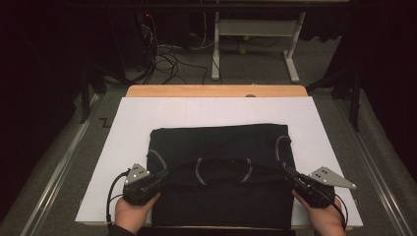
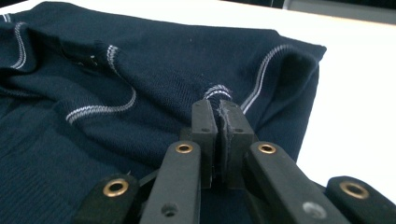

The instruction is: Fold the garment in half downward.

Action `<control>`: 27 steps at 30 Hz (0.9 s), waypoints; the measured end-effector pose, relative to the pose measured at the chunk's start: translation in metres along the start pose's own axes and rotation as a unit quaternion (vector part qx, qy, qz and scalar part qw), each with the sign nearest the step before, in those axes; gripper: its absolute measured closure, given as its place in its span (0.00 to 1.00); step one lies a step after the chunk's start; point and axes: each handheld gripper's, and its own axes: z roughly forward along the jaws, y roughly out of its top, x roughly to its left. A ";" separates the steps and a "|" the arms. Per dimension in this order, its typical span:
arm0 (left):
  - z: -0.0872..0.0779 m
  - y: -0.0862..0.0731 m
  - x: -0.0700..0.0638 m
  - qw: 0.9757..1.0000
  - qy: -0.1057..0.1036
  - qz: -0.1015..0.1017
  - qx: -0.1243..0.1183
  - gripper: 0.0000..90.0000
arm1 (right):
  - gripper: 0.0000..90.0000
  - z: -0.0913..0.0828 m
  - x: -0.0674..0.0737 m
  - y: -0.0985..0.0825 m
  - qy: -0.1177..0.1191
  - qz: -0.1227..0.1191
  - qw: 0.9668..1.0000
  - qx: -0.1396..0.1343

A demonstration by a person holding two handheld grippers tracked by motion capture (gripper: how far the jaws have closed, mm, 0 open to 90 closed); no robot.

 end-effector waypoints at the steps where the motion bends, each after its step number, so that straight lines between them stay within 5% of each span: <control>1: -0.001 0.000 -0.001 1.000 0.001 0.001 -0.002 0.87 | 0.96 -0.002 0.000 -0.002 0.002 0.000 1.000 -0.001; 9: 0.008 -0.006 0.004 1.000 0.010 0.001 0.023 0.84 | 0.96 -0.002 0.003 -0.010 0.006 -0.011 1.000 0.022; 16: 0.007 -0.007 0.009 1.000 0.011 -0.004 0.019 0.68 | 0.92 0.005 0.001 -0.015 0.006 -0.011 0.999 0.037; 22: 0.006 -0.004 0.010 1.000 0.014 -0.011 0.012 0.53 | 0.63 0.004 0.004 -0.012 0.008 -0.012 1.000 0.028; 27: 0.004 0.000 0.010 1.000 0.011 -0.006 -0.003 0.47 | 0.53 0.001 0.005 -0.008 0.006 -0.009 1.000 0.009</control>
